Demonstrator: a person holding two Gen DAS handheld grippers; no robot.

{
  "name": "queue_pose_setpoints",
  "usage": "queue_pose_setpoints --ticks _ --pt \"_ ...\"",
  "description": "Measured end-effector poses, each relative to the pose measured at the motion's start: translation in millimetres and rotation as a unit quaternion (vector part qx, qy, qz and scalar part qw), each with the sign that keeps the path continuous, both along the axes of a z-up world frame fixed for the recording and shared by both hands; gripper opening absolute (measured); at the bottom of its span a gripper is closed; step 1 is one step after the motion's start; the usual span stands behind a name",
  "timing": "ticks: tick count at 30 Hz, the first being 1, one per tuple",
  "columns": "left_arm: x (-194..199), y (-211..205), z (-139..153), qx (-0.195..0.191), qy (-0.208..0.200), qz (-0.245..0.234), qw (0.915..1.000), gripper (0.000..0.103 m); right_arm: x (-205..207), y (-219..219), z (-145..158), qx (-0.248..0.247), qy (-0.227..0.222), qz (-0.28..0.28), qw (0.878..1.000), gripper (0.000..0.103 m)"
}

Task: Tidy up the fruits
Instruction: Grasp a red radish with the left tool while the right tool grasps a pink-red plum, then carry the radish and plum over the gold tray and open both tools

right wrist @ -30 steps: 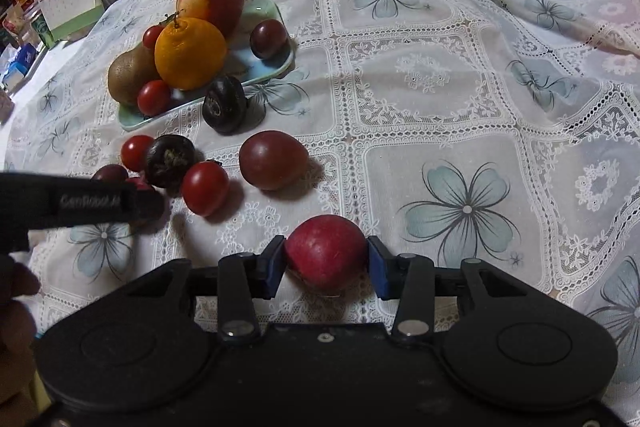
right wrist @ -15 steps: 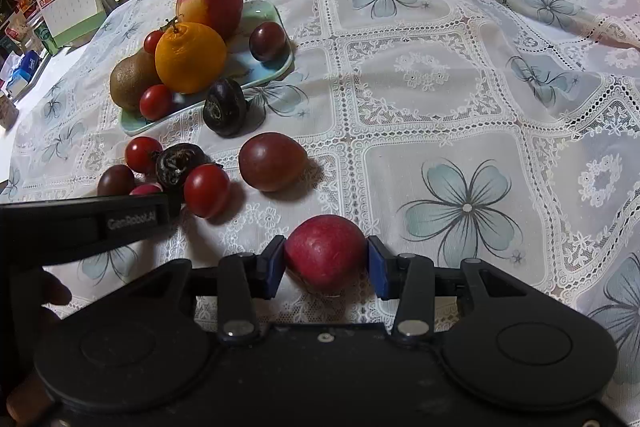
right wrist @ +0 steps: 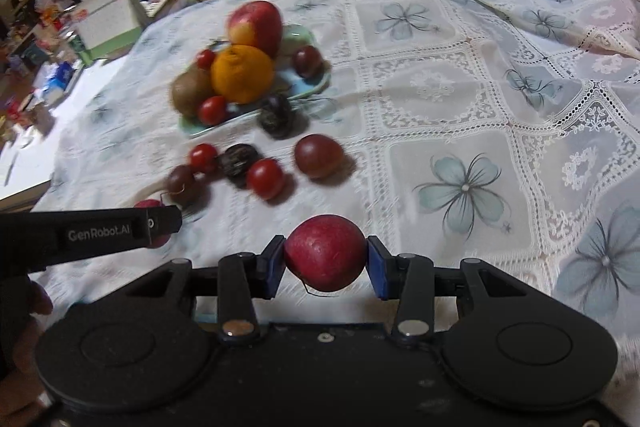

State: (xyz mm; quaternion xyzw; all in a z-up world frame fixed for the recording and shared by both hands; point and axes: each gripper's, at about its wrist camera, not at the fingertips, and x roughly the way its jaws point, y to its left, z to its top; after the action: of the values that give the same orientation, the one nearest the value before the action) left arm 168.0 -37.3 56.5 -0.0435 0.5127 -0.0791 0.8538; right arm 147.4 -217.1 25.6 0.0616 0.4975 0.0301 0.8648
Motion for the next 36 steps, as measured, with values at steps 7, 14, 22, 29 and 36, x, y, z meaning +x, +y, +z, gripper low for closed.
queue_pose_setpoints --ticks 7,14,22,29,36 --pt "-57.6 17.5 15.0 0.005 -0.006 -0.031 0.9995 0.045 -45.4 8.9 15.1 0.014 0.009 0.029 0.999 0.045" --pt "-107.9 32.7 1.8 0.016 -0.005 -0.034 0.9993 0.045 -87.2 17.6 4.2 0.004 0.022 0.043 0.999 0.045" --pt "-141.0 42.4 -25.3 0.004 0.028 -0.016 0.9995 0.045 -116.4 30.5 -15.2 0.009 0.078 0.062 0.995 0.045" --pt "-154.3 43.3 -32.4 0.01 0.021 0.002 0.9997 0.045 -128.1 41.7 -19.3 -0.007 0.085 0.077 0.993 0.045" --pt "-154.8 38.8 -35.6 0.025 0.021 0.006 0.9994 0.045 -126.4 40.3 -22.9 -0.018 0.091 0.076 0.993 0.045"
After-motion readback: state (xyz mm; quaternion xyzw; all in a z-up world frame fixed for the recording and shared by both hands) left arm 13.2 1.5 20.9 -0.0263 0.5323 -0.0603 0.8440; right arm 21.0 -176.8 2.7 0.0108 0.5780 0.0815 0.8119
